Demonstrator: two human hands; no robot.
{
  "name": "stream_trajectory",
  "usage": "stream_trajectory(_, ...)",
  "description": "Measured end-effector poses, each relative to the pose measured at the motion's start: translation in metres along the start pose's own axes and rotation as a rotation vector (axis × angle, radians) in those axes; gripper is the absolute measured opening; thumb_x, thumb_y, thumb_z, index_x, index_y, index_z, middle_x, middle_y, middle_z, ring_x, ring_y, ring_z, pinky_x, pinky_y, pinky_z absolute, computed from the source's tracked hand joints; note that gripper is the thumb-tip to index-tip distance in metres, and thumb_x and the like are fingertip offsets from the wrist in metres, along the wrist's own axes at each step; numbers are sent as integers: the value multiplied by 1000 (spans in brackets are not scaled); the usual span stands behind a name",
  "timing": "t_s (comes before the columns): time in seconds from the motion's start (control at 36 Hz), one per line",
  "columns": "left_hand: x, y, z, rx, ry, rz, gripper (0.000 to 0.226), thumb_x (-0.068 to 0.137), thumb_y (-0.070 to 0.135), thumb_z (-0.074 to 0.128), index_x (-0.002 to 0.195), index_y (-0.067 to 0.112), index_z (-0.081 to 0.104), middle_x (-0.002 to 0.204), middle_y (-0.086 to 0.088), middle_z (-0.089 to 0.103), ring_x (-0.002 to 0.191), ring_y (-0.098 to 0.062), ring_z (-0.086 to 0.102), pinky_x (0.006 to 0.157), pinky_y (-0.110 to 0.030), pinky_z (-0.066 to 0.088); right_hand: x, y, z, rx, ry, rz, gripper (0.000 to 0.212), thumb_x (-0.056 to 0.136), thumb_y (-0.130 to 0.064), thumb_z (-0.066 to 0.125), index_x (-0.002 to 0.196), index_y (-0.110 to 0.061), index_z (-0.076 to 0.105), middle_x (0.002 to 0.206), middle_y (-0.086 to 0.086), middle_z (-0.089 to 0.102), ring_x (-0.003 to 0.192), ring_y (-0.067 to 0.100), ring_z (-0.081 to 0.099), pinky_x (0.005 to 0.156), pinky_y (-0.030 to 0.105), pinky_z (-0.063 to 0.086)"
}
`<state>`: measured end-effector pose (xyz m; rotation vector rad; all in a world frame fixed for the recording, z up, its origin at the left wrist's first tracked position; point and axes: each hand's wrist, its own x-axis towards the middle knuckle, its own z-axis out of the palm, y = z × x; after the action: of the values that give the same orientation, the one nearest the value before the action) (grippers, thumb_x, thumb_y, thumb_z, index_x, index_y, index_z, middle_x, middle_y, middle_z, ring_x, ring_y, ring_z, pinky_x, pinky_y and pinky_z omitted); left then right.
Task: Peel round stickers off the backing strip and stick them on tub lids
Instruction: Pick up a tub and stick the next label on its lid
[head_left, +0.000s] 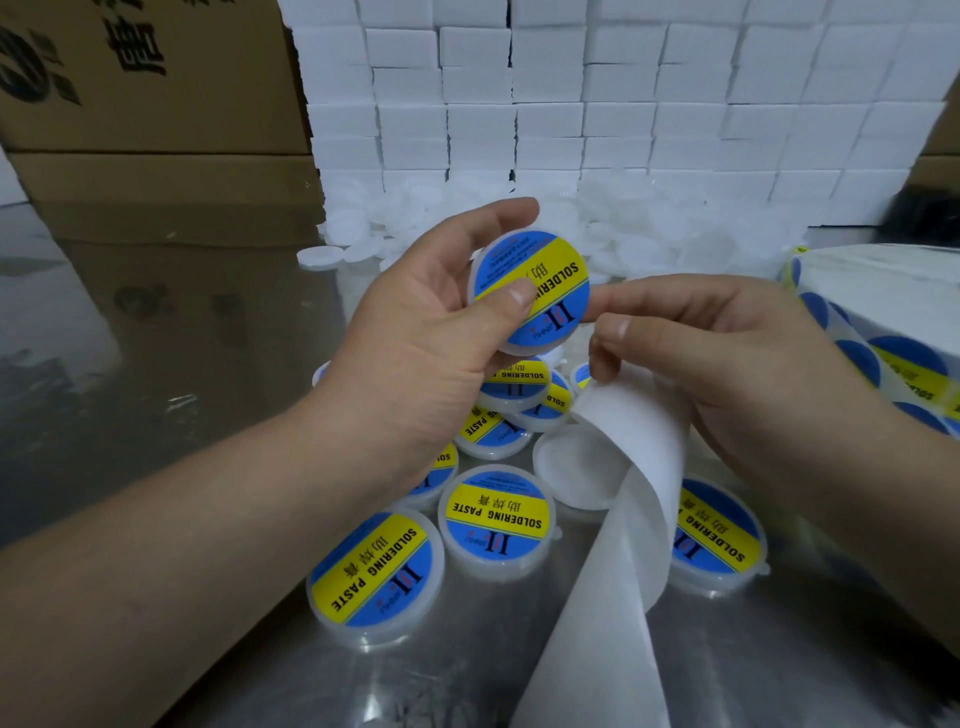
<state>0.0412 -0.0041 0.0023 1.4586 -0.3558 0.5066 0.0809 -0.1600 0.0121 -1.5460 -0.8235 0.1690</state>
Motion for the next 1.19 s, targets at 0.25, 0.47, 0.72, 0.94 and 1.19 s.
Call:
stream_trajectory(0.25, -13, 11, 11, 491, 56, 322, 43, 87, 1, 52, 105, 40, 52, 98, 28, 60, 97, 10, 58, 84, -8, 44, -1, 1, 1, -168, 56, -12, 30, 84, -15, 59, 75, -39, 74, 57, -7, 64, 54, -2, 55, 52, 12, 45)
stream_trajectory(0.47, -4, 20, 1, 476, 216, 442, 34, 92, 8, 45, 117, 31, 40, 112, 23, 51, 100, 12, 52, 89, -9, 40, 2, 5, -4, -407, 247, 93, 54, 80, -60, 49, 68, -10, 67, 76, -12, 69, 64, 3, 59, 54, 27, 41)
stream_trajectory(0.72, -18, 8, 10, 580, -41, 134, 20, 87, 38, 41, 98, 52, 51, 76, 23, 61, 64, 5, 57, 56, -12, 42, -4, 0, 5, -512, 61, -115, 37, 67, -56, 55, 81, -23, 60, 72, 5, 63, 67, 20, 59, 65, 46, 50)
stream_trajectory(0.94, -18, 11, 13, 684, 7, 150, 17, 86, 39, 40, 92, 52, 50, 86, 14, 63, 77, -1, 60, 71, -27, 50, -4, 0, 5, -582, 15, -205, 45, 80, -48, 44, 76, -6, 60, 71, 9, 61, 66, 23, 56, 62, 46, 46)
stream_trajectory(1.19, -20, 11, 15, 743, -43, 152, 20, 87, 40, 43, 105, 46, 47, 96, 17, 60, 80, -4, 60, 72, -27, 46, -3, 2, 0, -669, 114, -183, 56, 81, -52, 34, 50, -6, 45, 50, 7, 40, 48, 18, 36, 47, 28, 34)
